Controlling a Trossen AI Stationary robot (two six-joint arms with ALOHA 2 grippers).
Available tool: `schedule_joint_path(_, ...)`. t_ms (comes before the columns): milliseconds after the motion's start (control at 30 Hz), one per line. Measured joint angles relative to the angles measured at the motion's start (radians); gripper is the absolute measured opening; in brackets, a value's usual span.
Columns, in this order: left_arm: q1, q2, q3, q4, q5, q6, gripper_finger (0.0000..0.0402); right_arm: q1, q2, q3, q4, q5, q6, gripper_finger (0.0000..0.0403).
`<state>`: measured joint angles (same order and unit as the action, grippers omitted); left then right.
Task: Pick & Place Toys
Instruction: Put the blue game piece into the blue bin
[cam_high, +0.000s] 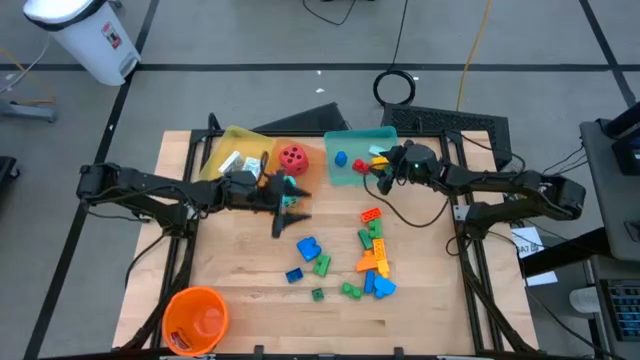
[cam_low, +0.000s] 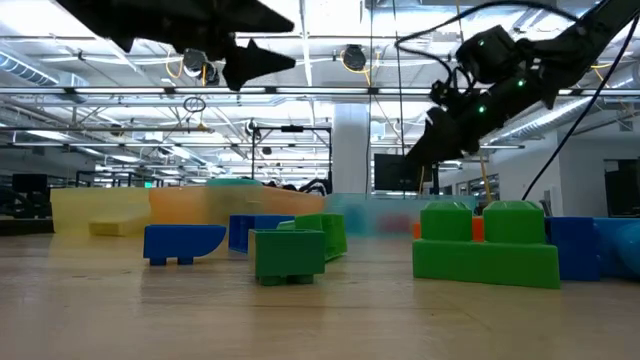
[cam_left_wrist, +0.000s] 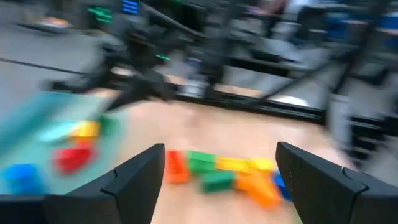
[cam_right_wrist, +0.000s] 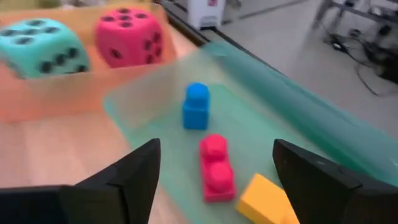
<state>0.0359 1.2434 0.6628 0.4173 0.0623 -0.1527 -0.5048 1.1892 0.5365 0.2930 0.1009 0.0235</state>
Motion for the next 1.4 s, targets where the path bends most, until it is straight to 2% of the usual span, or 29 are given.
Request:
schedule_joint_path(100, -0.065, 0.003, 0.000, -0.103, 0.065, 0.024, 0.0312, 0.029, -0.040, 0.000, 0.001, -0.002, -0.012, 0.0282)
schedule_joint_path(233, -0.191, 0.055, 0.000, -0.250, 0.011, 0.112, 0.0312, 0.063, -0.089, 0.000, 0.003, -0.002, -0.032, 0.0275)
schedule_joint_path(367, -0.293, 0.136, 0.001, -0.266, -0.002, -0.021, 0.0312, 0.092, -0.123, 0.000, -0.007, -0.002, -0.036, 0.0268)
schedule_joint_path(600, -0.430, 0.276, 0.001, -0.293, -0.134, -0.153, 0.0312, 0.133, -0.136, 0.000, -0.001, 0.000, -0.035, 0.0259)
schedule_joint_path(833, -0.468, 0.355, 0.001, -0.306, -0.201, -0.344, 0.0312, 0.159, -0.135, 0.000, 0.045, 0.002, -0.036, 0.0256)
schedule_joint_path(1000, -0.468, 0.404, 0.001, -0.265, -0.224, -0.427, 0.0312, 0.160, -0.135, 0.000, 0.087, 0.002, -0.066, 0.0256)
schedule_joint_path(1233, -0.473, 0.451, 0.002, -0.225, -0.240, -0.448, 0.0312, 0.160, -0.135, 0.000, 0.145, 0.002, -0.092, 0.0256)
schedule_joint_path(1400, -0.480, 0.453, 0.002, -0.235, -0.317, -0.423, 0.0312, 0.160, -0.135, 0.000, 0.153, 0.002, -0.100, 0.0256)
